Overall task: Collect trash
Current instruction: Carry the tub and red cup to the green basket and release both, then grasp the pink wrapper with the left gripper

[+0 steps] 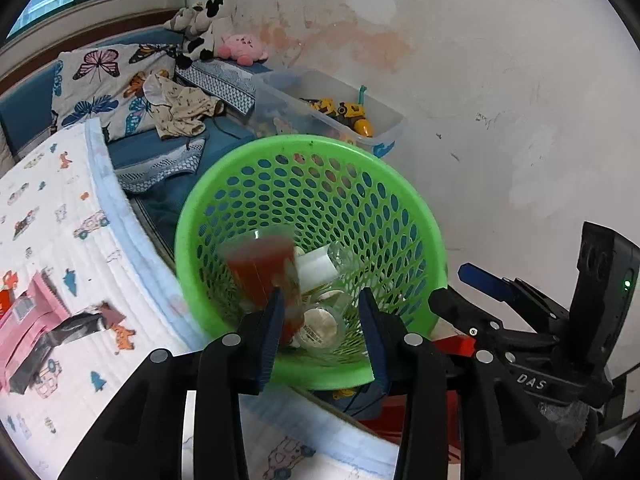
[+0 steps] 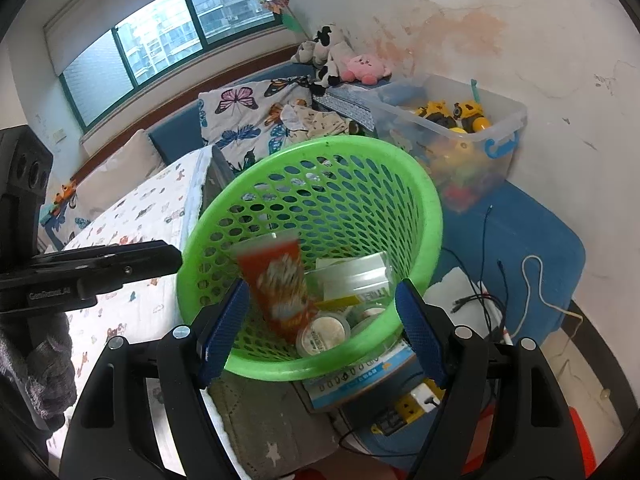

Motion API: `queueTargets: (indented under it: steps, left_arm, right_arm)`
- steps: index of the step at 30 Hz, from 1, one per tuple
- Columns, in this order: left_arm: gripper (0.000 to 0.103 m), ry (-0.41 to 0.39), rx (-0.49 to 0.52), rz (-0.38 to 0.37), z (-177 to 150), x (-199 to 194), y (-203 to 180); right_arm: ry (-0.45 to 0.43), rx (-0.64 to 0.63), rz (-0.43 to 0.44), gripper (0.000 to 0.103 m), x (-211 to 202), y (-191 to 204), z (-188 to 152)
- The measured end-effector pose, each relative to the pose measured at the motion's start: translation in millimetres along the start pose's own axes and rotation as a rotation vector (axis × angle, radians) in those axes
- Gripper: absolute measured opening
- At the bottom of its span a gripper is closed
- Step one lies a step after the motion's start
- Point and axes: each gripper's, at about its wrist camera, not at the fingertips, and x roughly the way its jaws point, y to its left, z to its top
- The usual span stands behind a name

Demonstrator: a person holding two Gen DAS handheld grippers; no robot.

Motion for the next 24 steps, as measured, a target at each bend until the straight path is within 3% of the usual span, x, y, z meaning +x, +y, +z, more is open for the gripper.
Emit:
queueTargets:
  steps: [8,18,23,24]
  left_arm:
    - [0.039,-0.059,-0.036,0.056,-21.8,-40.0,27.1]
    - [0.042,-0.129,-0.143,0.170,-49.3,-92.7,100.5]
    - [0.050,-0.135,-0.146,0.220,-59.8,-110.5,136.0]
    - [0.056,-0.127,-0.129,0.225,-60.5,-111.3,140.4]
  right_arm:
    - [-0.012,-0.040,0.030,0.081,-4.9,24.6,2.8]
    - [0.009,-0.102,0.084,0.082,9.3,67.4,7.8]
    - [0.016,-0.141,0.110,0.083,14.8,90.7,9.7]
    - [0.017,-0.148,0.114,0.083,15.3,94.9,9.4]
